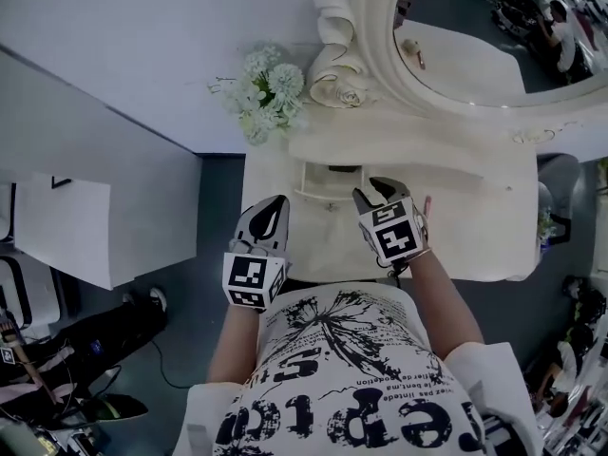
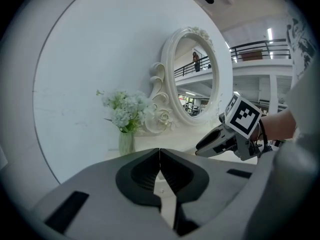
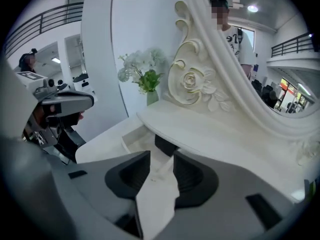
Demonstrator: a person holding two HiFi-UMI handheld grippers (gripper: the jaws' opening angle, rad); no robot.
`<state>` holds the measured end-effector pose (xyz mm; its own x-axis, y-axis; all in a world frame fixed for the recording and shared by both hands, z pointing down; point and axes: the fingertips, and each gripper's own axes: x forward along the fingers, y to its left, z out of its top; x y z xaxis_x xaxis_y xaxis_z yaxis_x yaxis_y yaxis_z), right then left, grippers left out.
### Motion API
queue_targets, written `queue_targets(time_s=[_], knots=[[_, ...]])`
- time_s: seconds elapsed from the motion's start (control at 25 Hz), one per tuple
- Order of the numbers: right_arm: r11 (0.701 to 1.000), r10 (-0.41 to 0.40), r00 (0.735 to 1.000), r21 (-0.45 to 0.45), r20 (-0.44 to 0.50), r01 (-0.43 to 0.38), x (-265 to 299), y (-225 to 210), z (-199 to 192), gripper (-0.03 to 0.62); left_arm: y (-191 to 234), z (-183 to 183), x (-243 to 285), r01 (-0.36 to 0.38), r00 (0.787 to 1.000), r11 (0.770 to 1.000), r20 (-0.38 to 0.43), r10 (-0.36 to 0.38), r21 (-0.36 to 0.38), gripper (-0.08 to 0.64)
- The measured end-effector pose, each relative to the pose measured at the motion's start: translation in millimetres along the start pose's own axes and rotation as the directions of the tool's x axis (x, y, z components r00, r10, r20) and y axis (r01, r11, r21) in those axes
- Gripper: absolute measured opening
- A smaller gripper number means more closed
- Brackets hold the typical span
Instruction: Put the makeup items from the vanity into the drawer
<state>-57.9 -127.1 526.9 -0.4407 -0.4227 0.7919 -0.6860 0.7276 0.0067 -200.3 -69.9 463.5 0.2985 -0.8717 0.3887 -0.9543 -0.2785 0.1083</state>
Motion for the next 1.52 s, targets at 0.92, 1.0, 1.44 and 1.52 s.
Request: queue_targets(time_s=[0.92, 1.0, 1.44, 1.52], knots=[[0.963, -0.045, 0.968, 0.247, -0.246, 0.108, -26, -87, -184, 0.238, -119, -16, 69, 0.223, 0.969, 0.973, -0.123, -0.214, 0.063, 0.021], [0.964, -0.041, 0.967, 0.243, -0.253, 0.105, -20, -87, -187, 0.236, -120, -19, 70, 0.216, 0.970, 0.975, -0.129, -0.208, 0.058, 0.020], [0.979, -0.041, 0.970, 0.186, -0.240, 0.087, -21, -92, -184, 0.198, -122, -25, 68, 0.184, 0.975, 0.982, -0.133, -0.178, 0.039, 0.021], [0.979, -0.050, 0.975, 0.184, -0.214, 0.090, -27, -91, -175, 0.195, -120, -22, 65, 0.180, 0.977, 0.983, -0.123, -0.174, 0.040, 0.021]])
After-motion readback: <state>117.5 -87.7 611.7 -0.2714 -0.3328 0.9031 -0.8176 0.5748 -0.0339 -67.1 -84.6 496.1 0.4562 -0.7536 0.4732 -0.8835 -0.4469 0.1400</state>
